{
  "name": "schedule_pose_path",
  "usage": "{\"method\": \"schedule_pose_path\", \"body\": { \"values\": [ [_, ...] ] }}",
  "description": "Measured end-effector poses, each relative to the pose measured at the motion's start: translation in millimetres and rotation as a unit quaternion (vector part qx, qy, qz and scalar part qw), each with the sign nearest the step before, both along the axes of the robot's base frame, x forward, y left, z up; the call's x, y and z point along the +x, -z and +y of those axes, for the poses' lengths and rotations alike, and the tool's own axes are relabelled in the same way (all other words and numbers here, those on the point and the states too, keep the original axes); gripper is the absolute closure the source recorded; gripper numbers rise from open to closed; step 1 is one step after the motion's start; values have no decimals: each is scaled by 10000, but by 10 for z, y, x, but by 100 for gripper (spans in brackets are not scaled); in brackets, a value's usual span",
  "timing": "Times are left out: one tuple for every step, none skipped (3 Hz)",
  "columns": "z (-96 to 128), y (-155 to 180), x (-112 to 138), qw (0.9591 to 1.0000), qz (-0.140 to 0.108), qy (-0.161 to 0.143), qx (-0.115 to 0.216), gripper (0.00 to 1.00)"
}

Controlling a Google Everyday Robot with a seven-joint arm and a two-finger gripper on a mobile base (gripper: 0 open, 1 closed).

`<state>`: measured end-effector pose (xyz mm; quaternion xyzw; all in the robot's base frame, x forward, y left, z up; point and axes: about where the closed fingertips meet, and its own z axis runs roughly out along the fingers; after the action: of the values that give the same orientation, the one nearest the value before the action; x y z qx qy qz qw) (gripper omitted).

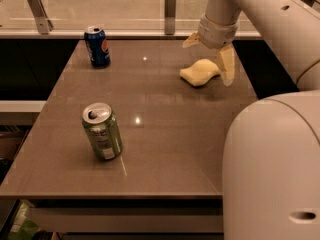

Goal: Move sponge near green can

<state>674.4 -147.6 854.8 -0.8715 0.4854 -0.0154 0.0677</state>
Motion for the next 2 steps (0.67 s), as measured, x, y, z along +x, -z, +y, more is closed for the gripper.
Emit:
{"method": "schedule_pose_path", "body": {
  "values": [
    [32,143,11,9998,153,-98,24,0],
    [81,231,23,9995,259,-183,-44,0]
  ]
}}
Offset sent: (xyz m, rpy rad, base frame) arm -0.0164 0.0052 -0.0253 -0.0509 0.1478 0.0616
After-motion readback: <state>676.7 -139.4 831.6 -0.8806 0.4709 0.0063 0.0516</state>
